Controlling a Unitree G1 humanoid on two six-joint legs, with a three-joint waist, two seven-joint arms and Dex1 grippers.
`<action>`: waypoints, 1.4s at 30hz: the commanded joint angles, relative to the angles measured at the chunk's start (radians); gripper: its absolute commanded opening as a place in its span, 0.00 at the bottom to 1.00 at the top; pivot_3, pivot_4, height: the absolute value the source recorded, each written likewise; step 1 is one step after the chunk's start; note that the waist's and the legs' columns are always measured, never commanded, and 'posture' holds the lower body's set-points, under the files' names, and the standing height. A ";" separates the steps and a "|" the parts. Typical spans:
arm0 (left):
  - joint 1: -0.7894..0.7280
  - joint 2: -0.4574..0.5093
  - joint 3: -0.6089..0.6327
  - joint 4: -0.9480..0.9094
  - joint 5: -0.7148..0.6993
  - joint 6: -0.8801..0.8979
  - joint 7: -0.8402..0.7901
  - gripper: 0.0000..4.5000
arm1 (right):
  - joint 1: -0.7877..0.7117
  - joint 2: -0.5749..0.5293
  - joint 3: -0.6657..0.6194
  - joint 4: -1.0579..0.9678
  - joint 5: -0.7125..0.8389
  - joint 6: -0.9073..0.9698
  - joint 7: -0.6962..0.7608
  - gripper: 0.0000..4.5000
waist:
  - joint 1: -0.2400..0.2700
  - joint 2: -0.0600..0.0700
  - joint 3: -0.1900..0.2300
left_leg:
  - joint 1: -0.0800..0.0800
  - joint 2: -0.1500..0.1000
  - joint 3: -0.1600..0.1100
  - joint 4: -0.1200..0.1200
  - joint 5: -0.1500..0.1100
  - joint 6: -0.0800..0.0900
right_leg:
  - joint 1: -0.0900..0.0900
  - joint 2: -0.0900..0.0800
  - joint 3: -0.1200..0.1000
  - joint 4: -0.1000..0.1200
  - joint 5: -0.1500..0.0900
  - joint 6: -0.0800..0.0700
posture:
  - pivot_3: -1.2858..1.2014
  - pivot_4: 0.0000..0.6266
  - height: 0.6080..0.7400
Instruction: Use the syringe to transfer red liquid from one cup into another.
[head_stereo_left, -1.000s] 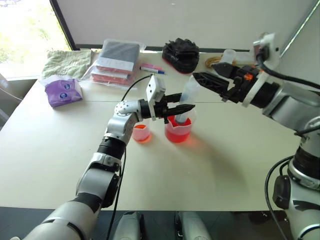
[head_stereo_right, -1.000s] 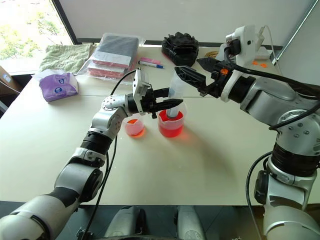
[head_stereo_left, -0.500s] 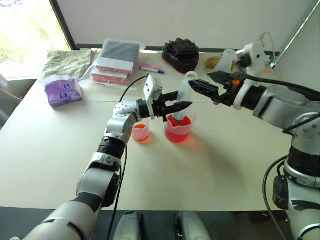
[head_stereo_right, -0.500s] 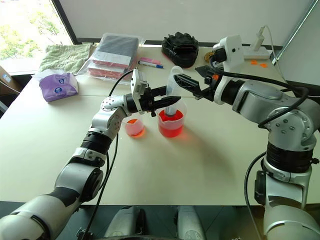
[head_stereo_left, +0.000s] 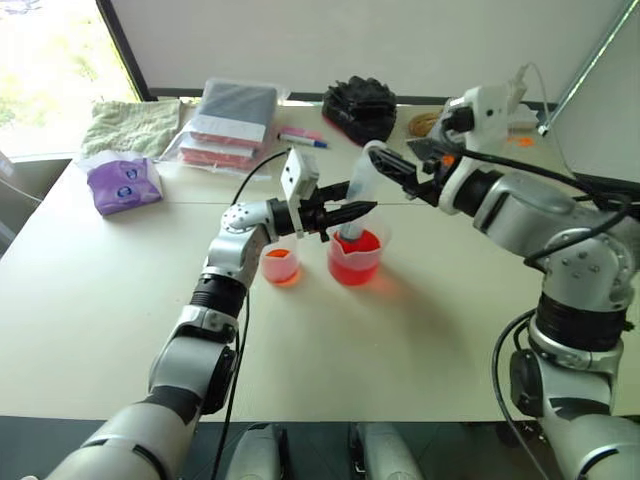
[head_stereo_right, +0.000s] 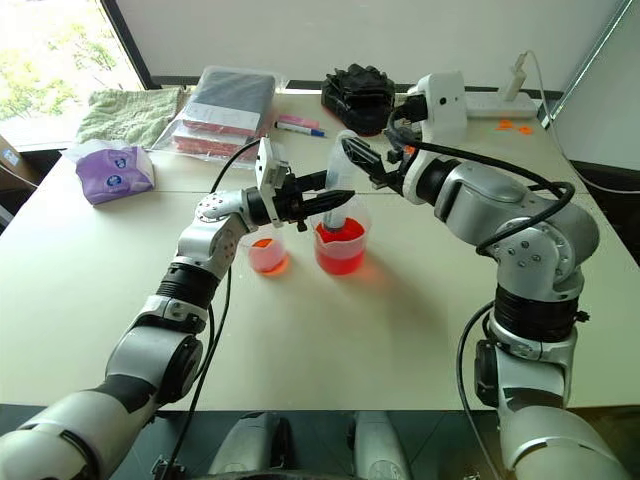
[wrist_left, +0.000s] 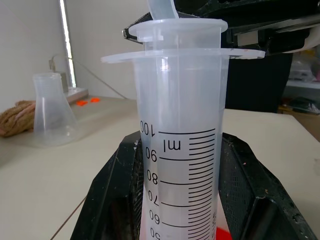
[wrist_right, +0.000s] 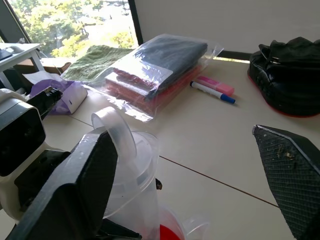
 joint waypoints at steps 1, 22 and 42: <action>-0.011 -0.013 -0.001 -0.052 -0.015 -0.021 -0.024 0.34 | -0.013 0.029 -0.017 -0.034 -0.032 -0.002 -0.055 0.51 | 0.000 0.000 0.000 | 0.000 0.000 0.000 0.000 0.000 0.000 | 0.000 0.000 0.000 0.000 0.000 0.000 | 0.52 0.24 1.00; 0.041 -0.042 -0.016 -0.093 -0.006 -0.016 -0.031 0.34 | -0.060 0.102 -0.097 -0.059 0.013 -0.028 -0.086 0.00 | -0.001 0.000 0.000 | 0.000 0.000 -0.001 0.000 0.000 0.000 | 0.000 0.000 0.000 0.000 0.000 0.000 | 0.52 0.24 1.00; 0.082 -0.034 -0.035 -0.152 -0.016 0.017 -0.024 0.34 | -0.148 0.090 -0.165 0.008 0.075 -0.070 -0.112 0.00 | -0.001 0.000 0.000 | 0.000 0.000 -0.001 0.000 0.000 0.000 | 0.000 0.000 0.000 0.000 0.000 0.000 | 0.52 0.24 1.00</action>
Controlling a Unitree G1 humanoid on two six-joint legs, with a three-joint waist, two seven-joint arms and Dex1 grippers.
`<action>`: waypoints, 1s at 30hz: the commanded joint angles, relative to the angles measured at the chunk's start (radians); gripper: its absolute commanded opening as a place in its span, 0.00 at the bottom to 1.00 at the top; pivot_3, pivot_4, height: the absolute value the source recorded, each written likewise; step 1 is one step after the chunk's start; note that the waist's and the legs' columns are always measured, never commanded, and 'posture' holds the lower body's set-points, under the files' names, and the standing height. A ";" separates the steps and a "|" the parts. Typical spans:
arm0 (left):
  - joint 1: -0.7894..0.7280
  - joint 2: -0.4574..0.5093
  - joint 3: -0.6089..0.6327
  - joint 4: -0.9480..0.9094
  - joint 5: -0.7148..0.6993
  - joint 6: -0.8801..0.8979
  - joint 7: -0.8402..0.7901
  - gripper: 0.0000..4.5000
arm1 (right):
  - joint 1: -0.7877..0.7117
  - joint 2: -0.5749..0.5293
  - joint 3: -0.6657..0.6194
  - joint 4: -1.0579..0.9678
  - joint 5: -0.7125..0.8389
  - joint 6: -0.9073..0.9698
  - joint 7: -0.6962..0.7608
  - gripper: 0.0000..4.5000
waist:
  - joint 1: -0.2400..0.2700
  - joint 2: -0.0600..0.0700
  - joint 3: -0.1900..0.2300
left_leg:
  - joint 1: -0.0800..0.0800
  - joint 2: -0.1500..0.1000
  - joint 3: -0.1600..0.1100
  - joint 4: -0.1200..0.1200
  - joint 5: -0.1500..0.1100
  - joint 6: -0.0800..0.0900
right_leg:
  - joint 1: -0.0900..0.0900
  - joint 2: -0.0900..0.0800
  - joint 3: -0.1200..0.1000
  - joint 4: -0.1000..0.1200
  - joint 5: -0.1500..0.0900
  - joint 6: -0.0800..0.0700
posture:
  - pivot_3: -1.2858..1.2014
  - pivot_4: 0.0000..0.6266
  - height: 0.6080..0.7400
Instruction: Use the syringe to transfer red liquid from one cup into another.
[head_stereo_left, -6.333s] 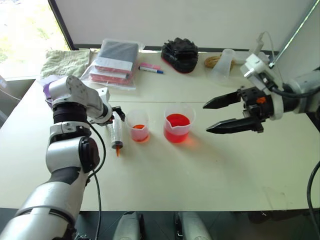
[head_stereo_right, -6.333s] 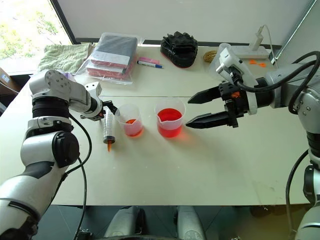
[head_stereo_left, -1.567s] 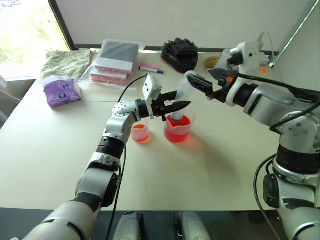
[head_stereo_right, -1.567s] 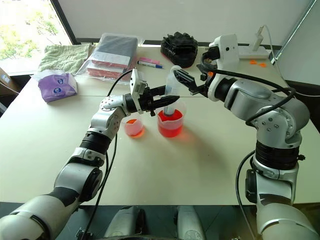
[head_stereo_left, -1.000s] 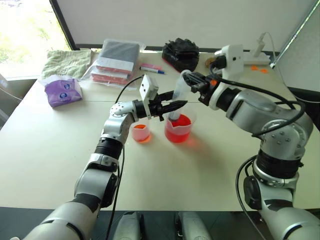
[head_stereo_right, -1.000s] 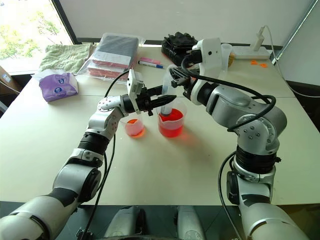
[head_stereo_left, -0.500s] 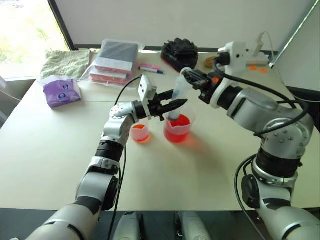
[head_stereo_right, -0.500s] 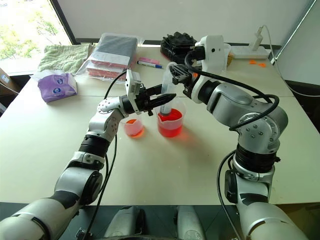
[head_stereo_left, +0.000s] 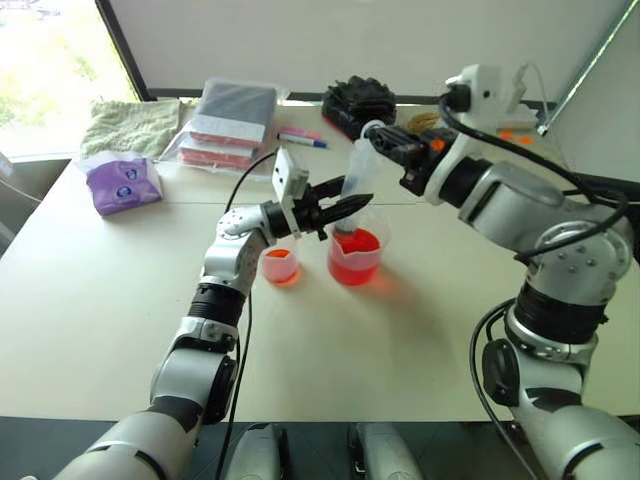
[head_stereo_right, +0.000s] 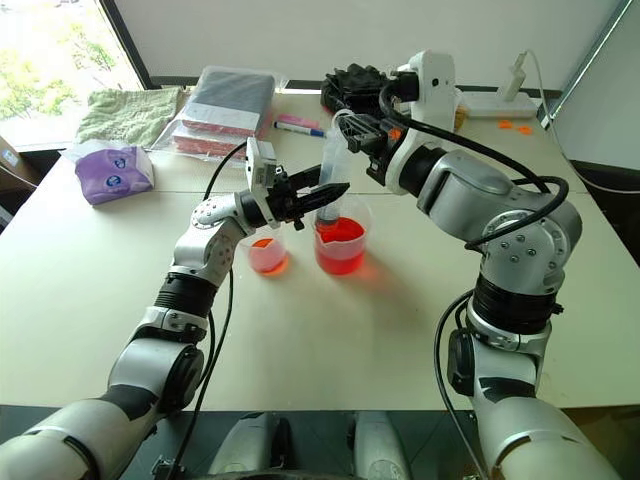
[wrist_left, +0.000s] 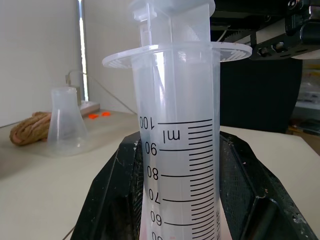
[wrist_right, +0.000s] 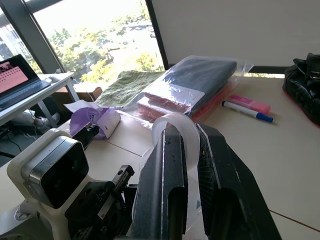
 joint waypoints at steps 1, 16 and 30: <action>0.022 -0.014 -0.064 -0.054 0.009 -0.005 -0.062 0.34 | -0.081 -0.011 -0.100 -0.003 -0.020 -0.100 -0.044 0.00 | 0.000 0.000 0.000 | 0.000 0.000 0.000 0.000 0.000 0.000 | 0.000 0.000 0.000 0.000 0.000 0.000 | 0.52 0.24 1.00; 0.010 -0.011 -0.056 -0.043 0.009 -0.007 -0.060 0.34 | -0.056 -0.018 -0.086 -0.019 0.027 -0.055 -0.020 0.00 | 0.000 0.000 0.000 | 0.000 0.000 0.000 0.000 0.000 0.000 | 0.000 0.000 0.000 0.000 0.000 0.000 | 0.52 0.24 1.00; -0.012 -0.009 -0.037 -0.026 0.014 -0.022 -0.058 0.34 | 0.011 -0.153 -0.068 -0.015 0.138 0.080 0.046 0.71 | 0.001 0.000 0.000 | 0.000 0.000 0.000 0.000 0.000 0.001 | 0.000 0.000 0.000 -0.002 0.000 0.000 | 0.52 0.24 1.00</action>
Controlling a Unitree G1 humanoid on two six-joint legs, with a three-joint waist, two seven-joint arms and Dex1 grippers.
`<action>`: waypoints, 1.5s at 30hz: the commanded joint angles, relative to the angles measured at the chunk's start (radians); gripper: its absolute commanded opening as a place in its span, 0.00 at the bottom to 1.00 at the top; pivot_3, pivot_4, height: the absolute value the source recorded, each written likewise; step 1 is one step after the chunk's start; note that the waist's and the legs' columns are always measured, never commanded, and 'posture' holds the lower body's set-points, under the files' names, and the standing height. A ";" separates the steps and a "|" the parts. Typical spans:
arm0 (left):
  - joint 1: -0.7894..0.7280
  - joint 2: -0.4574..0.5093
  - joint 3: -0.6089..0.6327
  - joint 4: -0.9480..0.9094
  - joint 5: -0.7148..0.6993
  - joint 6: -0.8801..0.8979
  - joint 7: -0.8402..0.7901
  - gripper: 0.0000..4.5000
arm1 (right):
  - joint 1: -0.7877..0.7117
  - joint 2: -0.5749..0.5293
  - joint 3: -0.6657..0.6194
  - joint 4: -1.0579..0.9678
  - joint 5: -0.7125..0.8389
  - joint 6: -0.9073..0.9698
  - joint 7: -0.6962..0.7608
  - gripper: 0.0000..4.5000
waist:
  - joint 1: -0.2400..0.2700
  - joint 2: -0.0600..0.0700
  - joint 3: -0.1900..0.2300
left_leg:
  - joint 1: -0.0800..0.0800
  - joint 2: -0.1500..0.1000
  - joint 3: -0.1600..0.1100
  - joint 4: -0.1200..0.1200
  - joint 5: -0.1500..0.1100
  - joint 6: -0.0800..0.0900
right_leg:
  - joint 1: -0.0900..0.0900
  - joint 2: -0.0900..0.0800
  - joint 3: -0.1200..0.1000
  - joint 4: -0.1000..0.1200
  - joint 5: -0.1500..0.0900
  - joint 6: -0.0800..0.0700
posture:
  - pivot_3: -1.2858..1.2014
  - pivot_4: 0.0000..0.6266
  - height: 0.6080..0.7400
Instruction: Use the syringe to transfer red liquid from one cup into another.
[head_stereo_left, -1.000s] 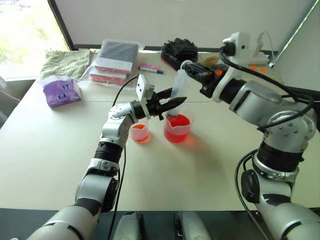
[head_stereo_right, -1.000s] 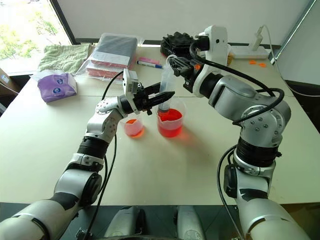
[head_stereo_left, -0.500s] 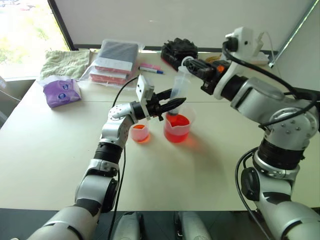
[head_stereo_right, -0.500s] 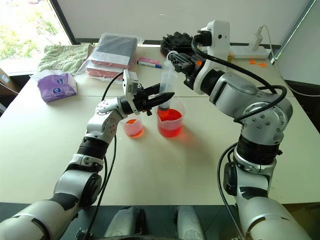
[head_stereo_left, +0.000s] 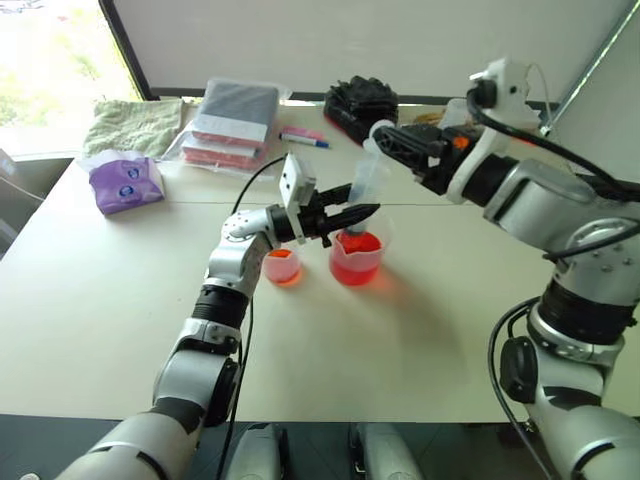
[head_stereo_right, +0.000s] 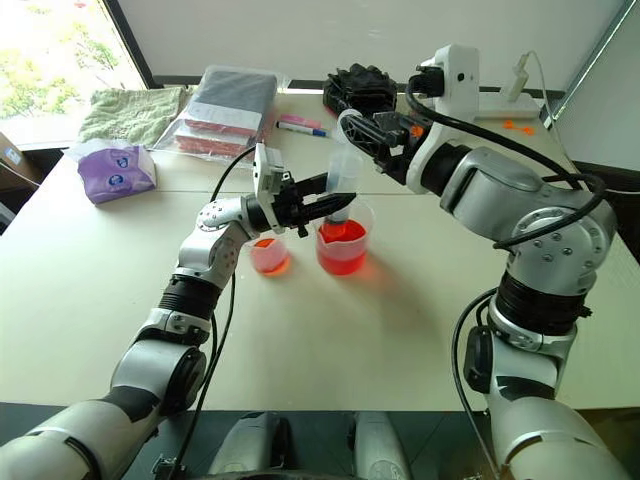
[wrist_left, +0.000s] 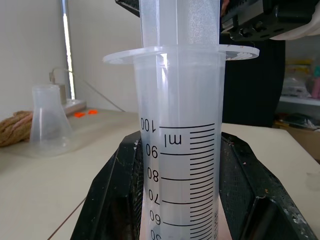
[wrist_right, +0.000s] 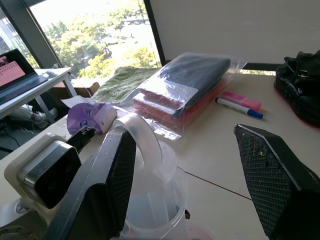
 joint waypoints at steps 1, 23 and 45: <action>-0.018 -0.006 -0.016 -0.026 0.002 -0.021 -0.012 0.34 | -0.001 -0.055 -0.017 -0.012 0.034 0.029 0.037 0.71 | 0.000 0.000 0.000 | 0.000 0.000 0.000 0.000 0.000 0.000 | 0.000 0.000 0.000 0.000 0.000 0.000 | 0.52 0.24 1.00; -0.024 -0.013 -0.003 -0.034 -0.006 -0.015 0.012 0.34 | 0.035 -0.260 -0.149 0.031 0.289 -0.004 0.286 0.71 | 0.002 0.000 0.000 | 0.000 0.000 0.000 0.000 -0.001 0.001 | 0.000 0.000 0.000 -0.001 0.000 0.000 | 0.52 0.24 1.00; -0.088 0.096 0.160 -0.304 -0.198 0.241 0.199 0.34 | 0.144 -0.268 -0.071 0.063 0.312 -0.152 0.278 0.71 | 0.000 0.000 0.000 | 0.000 0.001 0.000 0.000 -0.001 0.001 | 0.000 0.001 0.000 -0.002 0.000 0.000 | 0.52 0.24 1.00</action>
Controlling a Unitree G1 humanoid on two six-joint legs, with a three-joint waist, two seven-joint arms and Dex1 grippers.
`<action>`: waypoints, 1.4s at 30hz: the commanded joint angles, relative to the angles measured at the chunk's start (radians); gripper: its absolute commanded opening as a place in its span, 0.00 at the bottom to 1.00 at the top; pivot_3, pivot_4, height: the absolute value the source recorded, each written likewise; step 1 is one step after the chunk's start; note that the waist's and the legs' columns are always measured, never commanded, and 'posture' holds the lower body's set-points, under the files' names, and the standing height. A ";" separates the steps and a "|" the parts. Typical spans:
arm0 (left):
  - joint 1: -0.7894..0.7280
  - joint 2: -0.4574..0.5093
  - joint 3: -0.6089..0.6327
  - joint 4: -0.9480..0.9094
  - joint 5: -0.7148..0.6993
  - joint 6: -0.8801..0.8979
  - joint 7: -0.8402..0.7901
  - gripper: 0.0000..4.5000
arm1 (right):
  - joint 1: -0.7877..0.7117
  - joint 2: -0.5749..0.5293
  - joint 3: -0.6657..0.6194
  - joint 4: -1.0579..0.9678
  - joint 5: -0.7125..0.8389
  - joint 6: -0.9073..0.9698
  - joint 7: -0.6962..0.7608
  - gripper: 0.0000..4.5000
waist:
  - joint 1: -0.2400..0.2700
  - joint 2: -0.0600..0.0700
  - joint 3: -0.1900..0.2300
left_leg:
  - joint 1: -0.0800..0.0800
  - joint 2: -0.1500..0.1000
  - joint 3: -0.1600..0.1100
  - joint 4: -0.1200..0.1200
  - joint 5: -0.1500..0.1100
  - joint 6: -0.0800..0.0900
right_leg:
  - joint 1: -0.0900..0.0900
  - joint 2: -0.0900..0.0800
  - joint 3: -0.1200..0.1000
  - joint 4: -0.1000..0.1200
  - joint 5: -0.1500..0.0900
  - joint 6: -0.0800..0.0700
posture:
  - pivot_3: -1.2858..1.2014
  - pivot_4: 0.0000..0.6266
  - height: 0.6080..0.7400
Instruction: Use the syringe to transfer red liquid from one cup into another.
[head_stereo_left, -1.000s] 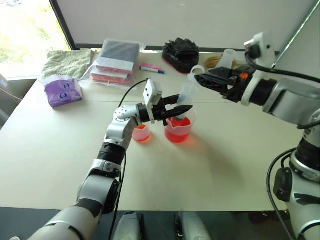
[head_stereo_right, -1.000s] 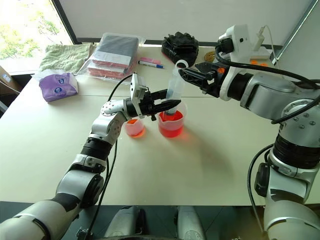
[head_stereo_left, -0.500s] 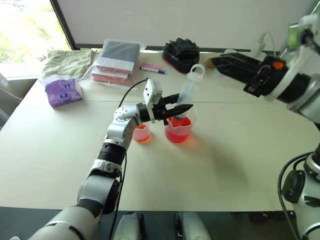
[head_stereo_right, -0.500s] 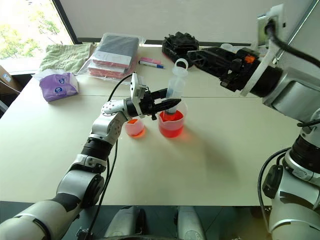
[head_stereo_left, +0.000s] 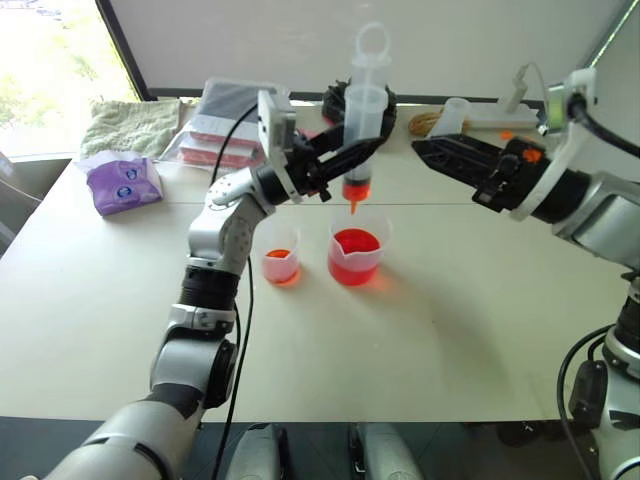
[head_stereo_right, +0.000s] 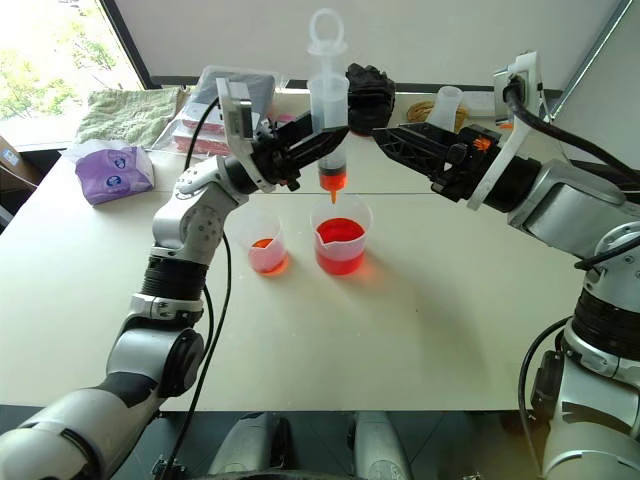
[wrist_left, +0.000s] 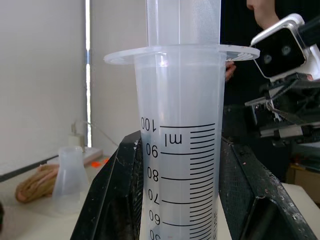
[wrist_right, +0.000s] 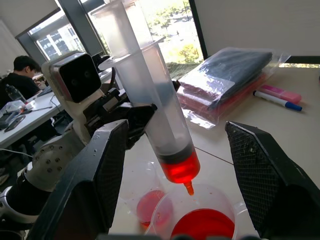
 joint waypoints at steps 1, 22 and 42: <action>0.006 0.061 0.068 -0.100 -0.050 0.045 0.044 0.34 | -0.006 -0.003 -0.002 -0.020 0.005 -0.033 0.015 0.71 | 0.000 0.000 0.000 | 0.000 0.000 0.000 0.000 0.000 0.000 | 0.000 0.000 0.000 0.000 0.000 0.000 | 0.52 0.24 1.00; 0.356 0.204 0.079 -0.398 -0.071 0.109 0.146 0.34 | -0.113 0.037 0.118 0.018 -0.032 -0.040 0.088 0.71 | -0.001 0.000 0.000 | 0.000 0.001 0.001 0.000 0.000 0.000 | 0.001 -0.001 0.000 -0.001 0.000 0.000 | 0.52 0.24 1.00; 0.370 0.214 0.062 -0.351 -0.038 0.031 0.136 0.34 | -0.449 0.319 0.322 0.290 -0.318 -0.072 0.032 0.71 | -0.001 0.000 0.000 | 0.000 0.002 0.001 0.000 0.000 0.000 | 0.001 -0.001 -0.001 -0.001 0.000 0.000 | 0.52 0.24 1.00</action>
